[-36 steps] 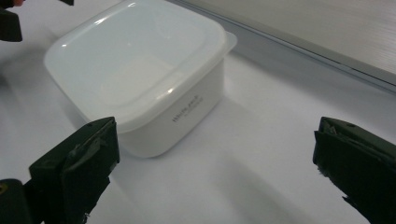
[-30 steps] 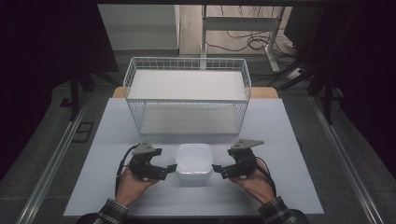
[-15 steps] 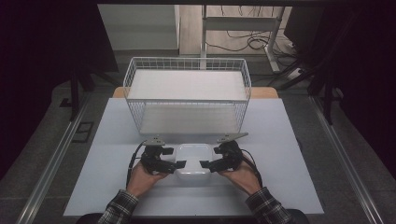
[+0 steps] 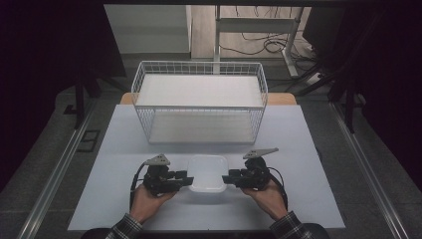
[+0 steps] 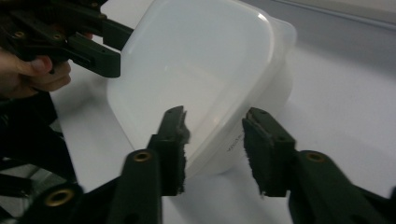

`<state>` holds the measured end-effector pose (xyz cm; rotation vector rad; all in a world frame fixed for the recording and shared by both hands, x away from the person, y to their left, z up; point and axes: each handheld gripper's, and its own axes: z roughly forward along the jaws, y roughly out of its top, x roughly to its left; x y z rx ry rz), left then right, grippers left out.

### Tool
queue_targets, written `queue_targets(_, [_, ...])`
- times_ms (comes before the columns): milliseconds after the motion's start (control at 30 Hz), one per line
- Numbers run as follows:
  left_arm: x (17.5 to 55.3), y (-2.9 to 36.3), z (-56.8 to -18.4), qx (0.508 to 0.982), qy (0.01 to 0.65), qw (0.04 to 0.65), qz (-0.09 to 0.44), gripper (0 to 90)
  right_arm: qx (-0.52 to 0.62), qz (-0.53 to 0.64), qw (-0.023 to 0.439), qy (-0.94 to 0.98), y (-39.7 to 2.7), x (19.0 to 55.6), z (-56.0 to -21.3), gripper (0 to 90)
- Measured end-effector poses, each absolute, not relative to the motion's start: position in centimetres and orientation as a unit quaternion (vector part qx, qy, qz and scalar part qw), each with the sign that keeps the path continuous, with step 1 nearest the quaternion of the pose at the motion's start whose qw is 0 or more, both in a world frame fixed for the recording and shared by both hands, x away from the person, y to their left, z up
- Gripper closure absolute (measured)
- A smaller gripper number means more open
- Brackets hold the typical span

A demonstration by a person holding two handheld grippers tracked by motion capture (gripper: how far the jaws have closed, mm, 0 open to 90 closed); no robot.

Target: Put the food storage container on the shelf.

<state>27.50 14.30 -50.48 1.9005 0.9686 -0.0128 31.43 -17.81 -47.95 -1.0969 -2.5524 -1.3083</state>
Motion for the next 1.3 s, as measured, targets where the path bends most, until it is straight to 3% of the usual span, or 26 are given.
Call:
queue_targets(100, [27.1,14.4,-50.4,0.772,0.403,0.492,0.001,71.8,-0.36,-0.435,0.035,-0.825,-18.2,31.1,-47.8,70.9])
queue_targets(200, [26.8,14.0,-50.4,0.774,0.403,0.488,0.02,79.6,-0.365,-0.433,0.002,-0.824,-18.4,30.6,-47.6,78.1])
queue_targets(467, [26.6,13.9,-50.3,0.761,0.411,0.499,0.039,80.0,-0.364,-0.447,-0.04,-0.816,-18.1,30.2,-47.6,78.7])
queue_targets(767, [26.7,14.3,-49.0,0.756,0.409,0.507,0.059,80.0,-0.35,-0.463,-0.054,-0.813,-17.9,30.3,-46.5,78.6])
queue_targets(1300, [28.3,15.6,-44.2,0.741,0.399,0.53,0.104,79.8,-0.315,-0.496,-0.095,-0.803,-16.4,32.2,-41.7,78.7])
